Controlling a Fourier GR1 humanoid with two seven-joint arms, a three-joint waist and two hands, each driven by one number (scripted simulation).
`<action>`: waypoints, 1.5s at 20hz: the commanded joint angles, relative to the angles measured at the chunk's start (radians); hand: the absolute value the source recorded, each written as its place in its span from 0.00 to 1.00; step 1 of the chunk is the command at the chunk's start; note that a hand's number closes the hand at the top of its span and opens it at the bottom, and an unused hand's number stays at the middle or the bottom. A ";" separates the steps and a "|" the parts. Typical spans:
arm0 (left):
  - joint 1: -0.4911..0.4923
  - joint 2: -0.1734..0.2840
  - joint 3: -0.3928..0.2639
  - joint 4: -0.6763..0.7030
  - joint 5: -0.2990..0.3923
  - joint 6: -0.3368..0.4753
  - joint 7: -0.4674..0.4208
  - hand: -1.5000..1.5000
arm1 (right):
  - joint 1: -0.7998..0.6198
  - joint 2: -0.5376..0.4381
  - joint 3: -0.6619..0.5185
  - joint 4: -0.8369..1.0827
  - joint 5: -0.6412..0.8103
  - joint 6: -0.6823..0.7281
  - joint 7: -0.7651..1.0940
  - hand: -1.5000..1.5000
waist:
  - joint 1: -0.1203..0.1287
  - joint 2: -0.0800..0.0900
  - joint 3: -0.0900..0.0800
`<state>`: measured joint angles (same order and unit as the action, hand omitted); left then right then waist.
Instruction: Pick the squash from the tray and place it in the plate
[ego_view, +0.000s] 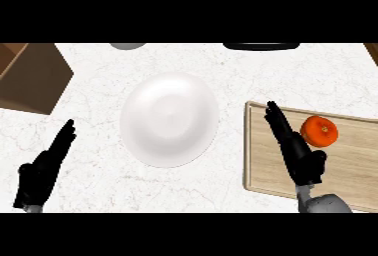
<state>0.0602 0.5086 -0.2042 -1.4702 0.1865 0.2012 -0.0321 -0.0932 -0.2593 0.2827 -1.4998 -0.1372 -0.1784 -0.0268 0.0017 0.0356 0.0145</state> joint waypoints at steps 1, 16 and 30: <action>-0.060 -0.029 0.017 0.058 -0.009 -0.012 0.045 0.50 | -0.030 -0.027 -0.065 0.027 -0.070 0.105 -0.016 1.00 | -0.004 -0.034 -0.014; -0.221 -0.102 0.044 0.045 0.072 -0.003 0.149 0.50 | -0.047 -0.381 -0.391 0.546 -0.052 0.536 -0.703 0.00 | 0.009 -0.026 -0.011; -0.227 -0.147 0.102 0.104 0.036 -0.051 0.137 0.50 | -0.223 -0.502 -0.322 0.541 0.192 0.544 -0.548 0.00 | 0.001 -0.036 -0.015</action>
<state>-0.1771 0.3723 -0.1165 -1.3891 0.2338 0.1662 0.1296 -0.2722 -0.7505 -0.0604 -0.9011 0.0254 0.3410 -0.6806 0.0047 0.0012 0.0004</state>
